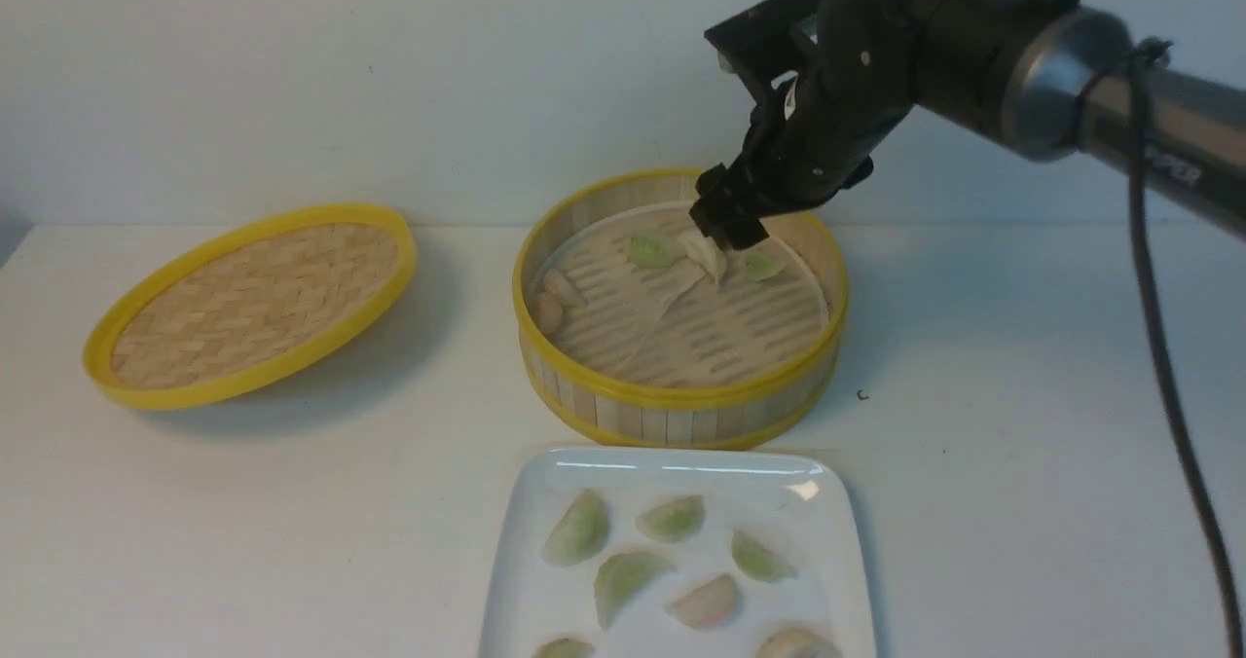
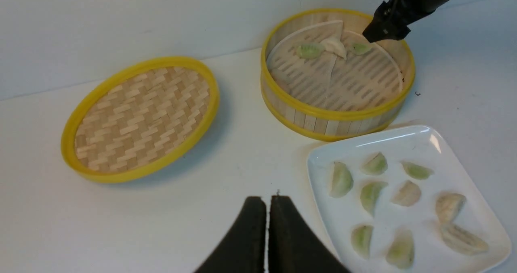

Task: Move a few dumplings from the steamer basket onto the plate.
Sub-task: Use the right arm to put the dumpling into the plate

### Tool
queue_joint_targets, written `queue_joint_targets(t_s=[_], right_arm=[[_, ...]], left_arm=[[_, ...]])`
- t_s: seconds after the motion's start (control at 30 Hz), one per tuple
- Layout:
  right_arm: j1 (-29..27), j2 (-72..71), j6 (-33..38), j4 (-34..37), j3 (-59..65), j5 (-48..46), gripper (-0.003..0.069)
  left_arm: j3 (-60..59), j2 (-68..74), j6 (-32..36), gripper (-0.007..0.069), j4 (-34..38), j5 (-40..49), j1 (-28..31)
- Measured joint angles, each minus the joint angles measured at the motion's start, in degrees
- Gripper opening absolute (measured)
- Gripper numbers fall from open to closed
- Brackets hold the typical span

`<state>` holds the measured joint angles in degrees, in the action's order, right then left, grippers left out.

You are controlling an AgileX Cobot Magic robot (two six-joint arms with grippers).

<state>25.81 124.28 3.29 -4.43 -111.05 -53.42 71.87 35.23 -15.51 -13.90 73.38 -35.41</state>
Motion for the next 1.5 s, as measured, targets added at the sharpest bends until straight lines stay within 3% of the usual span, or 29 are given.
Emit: queue_joint_targets(t_s=[0.63, 0.73, 0.9, 1.07, 1.33, 1.5], right_arm=[[-3.53, 12.53, 4.00, 4.43, -6.83, 6.24, 0.0550], [-3.61, 13.02, 4.00, 4.43, -6.89, 6.37, 0.0520], [-3.61, 13.55, 3.93, 4.79, -7.30, 6.74, 0.0411], [-3.61, 13.47, 3.88, 4.43, -7.30, 4.86, 0.0139], [-3.61, 10.81, 3.82, 4.43, -7.25, 0.95, 0.0138], [-3.61, 6.46, 3.82, 5.19, -7.25, -6.52, 0.0138]], left_arm=[[0.00, 0.00, -0.42, -0.0006, 0.48, 0.00, 0.00], [0.00, 0.00, -0.42, -0.0006, 0.48, 0.00, 0.00], [0.00, 0.00, -0.42, -0.0006, 0.48, 0.00, 0.00], [0.00, 0.00, -0.42, -0.0006, 0.90, 0.00, 0.00], [0.00, 0.00, -0.42, -0.0006, 1.08, 0.00, 0.00], [0.00, 0.00, -0.42, -0.0006, 1.08, 0.00, 0.00]])
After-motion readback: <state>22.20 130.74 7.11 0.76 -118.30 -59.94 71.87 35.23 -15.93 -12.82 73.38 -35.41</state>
